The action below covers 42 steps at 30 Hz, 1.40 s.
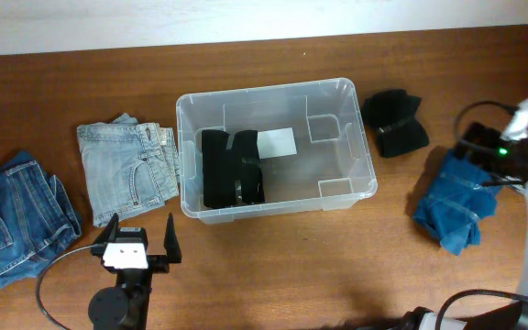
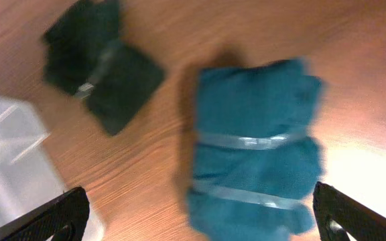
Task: Pack container
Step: 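Grasp the folded teal sweater with the right gripper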
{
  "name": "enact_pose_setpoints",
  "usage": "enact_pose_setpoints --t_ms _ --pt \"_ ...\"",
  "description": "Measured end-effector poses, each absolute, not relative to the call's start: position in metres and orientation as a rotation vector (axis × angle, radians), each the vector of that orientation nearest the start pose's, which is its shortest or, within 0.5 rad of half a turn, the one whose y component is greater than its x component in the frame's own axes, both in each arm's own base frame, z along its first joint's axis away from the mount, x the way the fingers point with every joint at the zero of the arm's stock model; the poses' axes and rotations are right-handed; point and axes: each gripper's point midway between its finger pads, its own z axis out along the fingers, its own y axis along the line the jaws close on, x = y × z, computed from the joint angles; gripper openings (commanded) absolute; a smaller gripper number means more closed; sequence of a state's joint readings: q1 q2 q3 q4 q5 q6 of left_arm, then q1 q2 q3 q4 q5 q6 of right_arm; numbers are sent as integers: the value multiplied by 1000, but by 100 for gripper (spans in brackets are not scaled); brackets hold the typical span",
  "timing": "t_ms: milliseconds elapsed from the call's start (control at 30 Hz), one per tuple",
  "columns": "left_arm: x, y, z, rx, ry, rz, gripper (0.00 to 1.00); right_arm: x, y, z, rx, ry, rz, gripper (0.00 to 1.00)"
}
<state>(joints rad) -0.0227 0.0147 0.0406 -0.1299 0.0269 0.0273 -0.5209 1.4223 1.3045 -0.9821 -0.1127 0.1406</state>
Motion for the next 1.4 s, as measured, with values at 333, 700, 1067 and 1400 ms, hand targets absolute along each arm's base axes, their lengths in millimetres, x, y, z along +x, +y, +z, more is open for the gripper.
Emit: enact_pose_setpoints --t_ms 333,700,1067,1400 --pt "244 -10 158 62 1673 -19 99 265 -227 165 1166 2446 -39 99" --pt "244 -10 158 62 1674 -19 99 264 -215 68 1233 2634 161 99" --pt "244 -10 158 62 1674 -19 99 284 -187 16 1218 2678 563 60" --pt "244 -10 158 62 1674 -19 99 292 -180 25 1192 2634 658 25"
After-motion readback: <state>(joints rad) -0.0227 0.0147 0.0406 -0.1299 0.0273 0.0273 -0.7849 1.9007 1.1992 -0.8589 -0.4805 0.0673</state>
